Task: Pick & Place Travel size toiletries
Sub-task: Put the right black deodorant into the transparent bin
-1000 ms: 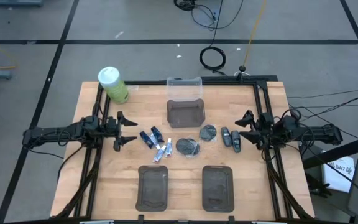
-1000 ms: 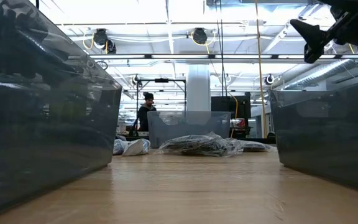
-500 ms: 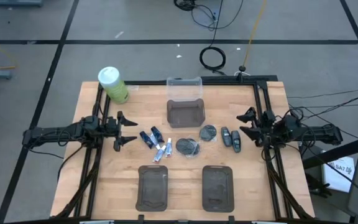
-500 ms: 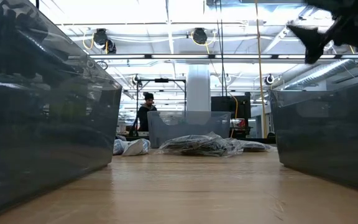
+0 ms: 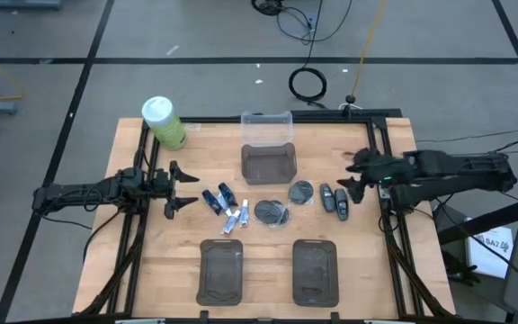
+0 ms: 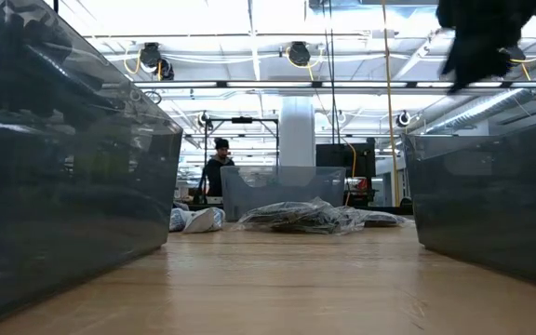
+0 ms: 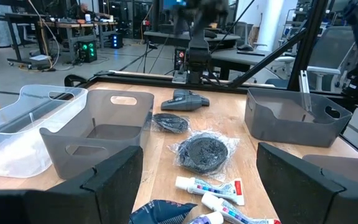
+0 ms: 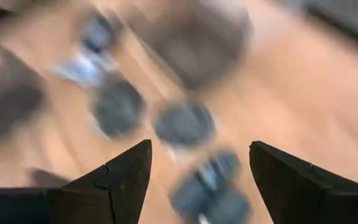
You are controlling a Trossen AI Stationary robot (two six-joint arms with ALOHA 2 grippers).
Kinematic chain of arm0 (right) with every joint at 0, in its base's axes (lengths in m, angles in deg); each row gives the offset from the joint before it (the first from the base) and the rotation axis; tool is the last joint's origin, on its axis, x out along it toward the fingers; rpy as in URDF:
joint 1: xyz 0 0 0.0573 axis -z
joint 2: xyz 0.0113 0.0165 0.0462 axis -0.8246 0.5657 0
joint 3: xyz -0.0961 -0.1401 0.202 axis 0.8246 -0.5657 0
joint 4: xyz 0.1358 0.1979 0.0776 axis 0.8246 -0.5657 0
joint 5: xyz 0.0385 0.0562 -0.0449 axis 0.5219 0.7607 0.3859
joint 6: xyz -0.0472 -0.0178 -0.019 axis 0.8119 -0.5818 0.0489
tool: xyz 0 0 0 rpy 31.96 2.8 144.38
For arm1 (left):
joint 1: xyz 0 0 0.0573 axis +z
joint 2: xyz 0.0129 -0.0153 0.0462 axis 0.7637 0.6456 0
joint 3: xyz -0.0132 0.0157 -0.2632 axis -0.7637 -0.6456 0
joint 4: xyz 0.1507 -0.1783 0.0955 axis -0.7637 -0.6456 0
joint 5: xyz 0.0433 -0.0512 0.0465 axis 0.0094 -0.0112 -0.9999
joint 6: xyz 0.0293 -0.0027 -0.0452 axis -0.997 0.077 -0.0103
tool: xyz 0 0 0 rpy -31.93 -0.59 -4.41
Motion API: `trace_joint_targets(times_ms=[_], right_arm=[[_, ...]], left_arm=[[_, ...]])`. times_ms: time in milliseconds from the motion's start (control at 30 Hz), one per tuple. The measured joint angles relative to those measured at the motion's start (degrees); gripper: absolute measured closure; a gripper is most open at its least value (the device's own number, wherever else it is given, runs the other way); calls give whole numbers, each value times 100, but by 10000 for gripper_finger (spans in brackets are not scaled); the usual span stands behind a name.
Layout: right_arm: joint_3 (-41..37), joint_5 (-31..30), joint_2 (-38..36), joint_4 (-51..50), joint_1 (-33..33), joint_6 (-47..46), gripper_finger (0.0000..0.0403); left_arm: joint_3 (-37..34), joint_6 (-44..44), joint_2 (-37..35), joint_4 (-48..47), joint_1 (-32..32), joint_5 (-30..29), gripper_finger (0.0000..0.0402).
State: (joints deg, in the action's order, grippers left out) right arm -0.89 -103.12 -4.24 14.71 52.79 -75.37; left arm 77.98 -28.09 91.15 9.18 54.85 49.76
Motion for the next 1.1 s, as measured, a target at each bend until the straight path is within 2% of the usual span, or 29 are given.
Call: trace_joint_targets(times_ms=[67,133,200,300,500,767,1100], right_arm=[[17,295,433,-618,-8,-527,142],[-125,620,727,-750,-9,-925,142],[-412,866,978,-625,-16,-1300,142],[-898,895,1206,-207,-38,-1644,143],[-1703,1181,1165,591,-73,-2096,146],[-2482,1176,1157,1869,-75,-2350,144],[-3215,858,1177,2316,-77,-2422,165]], left_arm=[[-1,0,2,-1,0,1,96],[0,0,2,1,-1,1,96],[0,0,2,-1,-2,1,96],[0,0,2,0,-1,1,96],[0,0,2,1,-2,1,96],[0,0,2,1,-1,1,96],[0,0,2,2,-2,1,96]])
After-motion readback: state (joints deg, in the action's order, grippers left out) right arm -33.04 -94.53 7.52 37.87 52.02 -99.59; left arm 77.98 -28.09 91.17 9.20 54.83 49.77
